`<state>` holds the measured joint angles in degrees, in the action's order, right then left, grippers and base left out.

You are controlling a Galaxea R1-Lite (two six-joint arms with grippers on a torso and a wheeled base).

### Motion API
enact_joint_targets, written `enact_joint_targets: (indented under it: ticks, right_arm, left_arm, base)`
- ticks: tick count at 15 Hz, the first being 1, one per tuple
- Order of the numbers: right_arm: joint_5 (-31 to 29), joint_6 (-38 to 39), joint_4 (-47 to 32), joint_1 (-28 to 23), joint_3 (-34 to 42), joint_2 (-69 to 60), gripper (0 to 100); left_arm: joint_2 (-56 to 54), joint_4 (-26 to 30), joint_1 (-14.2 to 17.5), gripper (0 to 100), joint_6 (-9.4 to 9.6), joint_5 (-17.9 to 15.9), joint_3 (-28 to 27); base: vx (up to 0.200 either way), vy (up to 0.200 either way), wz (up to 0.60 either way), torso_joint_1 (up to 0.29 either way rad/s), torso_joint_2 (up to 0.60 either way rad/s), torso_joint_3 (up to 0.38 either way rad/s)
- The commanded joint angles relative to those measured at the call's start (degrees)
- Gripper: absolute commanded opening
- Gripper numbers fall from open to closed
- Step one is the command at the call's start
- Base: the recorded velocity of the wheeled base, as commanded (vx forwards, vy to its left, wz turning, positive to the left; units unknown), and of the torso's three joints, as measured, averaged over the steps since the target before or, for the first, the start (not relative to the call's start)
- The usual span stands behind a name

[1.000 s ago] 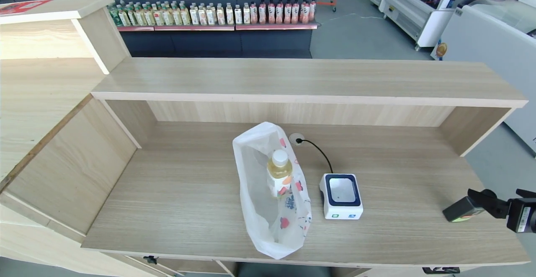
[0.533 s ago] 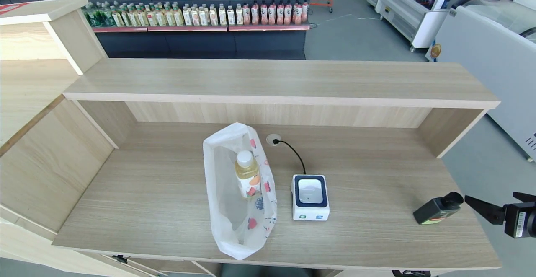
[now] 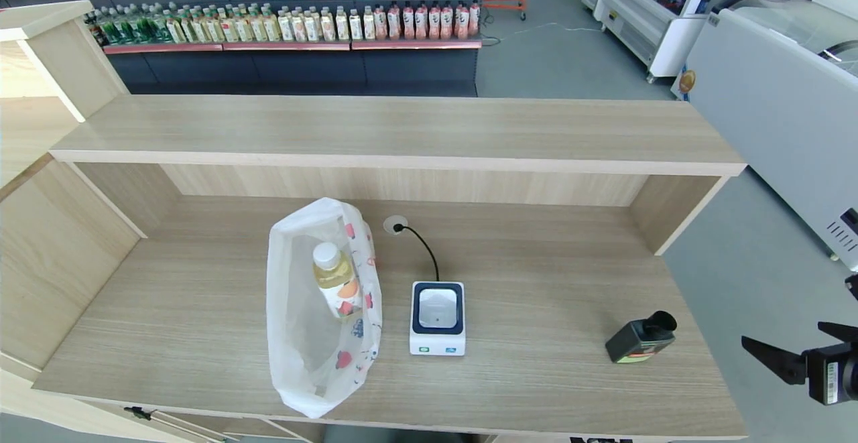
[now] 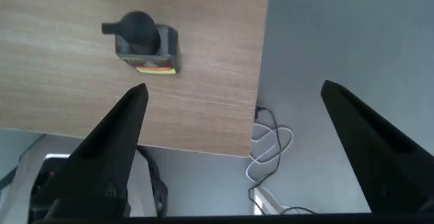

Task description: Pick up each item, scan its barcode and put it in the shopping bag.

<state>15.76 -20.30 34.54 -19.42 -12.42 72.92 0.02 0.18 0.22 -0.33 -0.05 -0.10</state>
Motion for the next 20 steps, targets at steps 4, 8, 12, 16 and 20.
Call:
enact_joint_targets:
  ticks: [4,8,12,16,20]
  right_arm:
    - [-3.7,-17.6,-12.5,-2.2,-3.8,-2.4,100]
    - [-9.5,-25.9,-18.2,-1.8,-5.6,0.6,100]
    - [-9.1,-33.2,-13.9,0.5,-9.6,12.2,100]
    - [-6.4,-33.1,-3.4,6.6,-11.1,25.8,100]
    - [-1.9,-33.0,-2.5,13.0,-13.7,31.2,100]
  left_arm:
    - [0.0,0.0,0.0,100,-0.02,0.0,0.0]
    - [0.0,0.0,0.0,100,-0.02,0.0,0.0]
    - [0.0,0.0,0.0,100,-0.02,0.0,0.0]
    - [0.0,0.0,0.0,100,-0.02,0.0,0.0]
    - [0.0,0.0,0.0,100,-0.02,0.0,0.0]
  base:
    - [0.000,0.000,0.00,0.000,0.00,0.000]
    - [0.000,0.000,0.00,0.000,0.00,0.000]
    - [0.000,0.000,0.00,0.000,0.00,0.000]
    - [0.000,0.000,0.00,0.000,0.00,0.000]
    - [0.000,0.000,0.00,0.000,0.00,0.000]
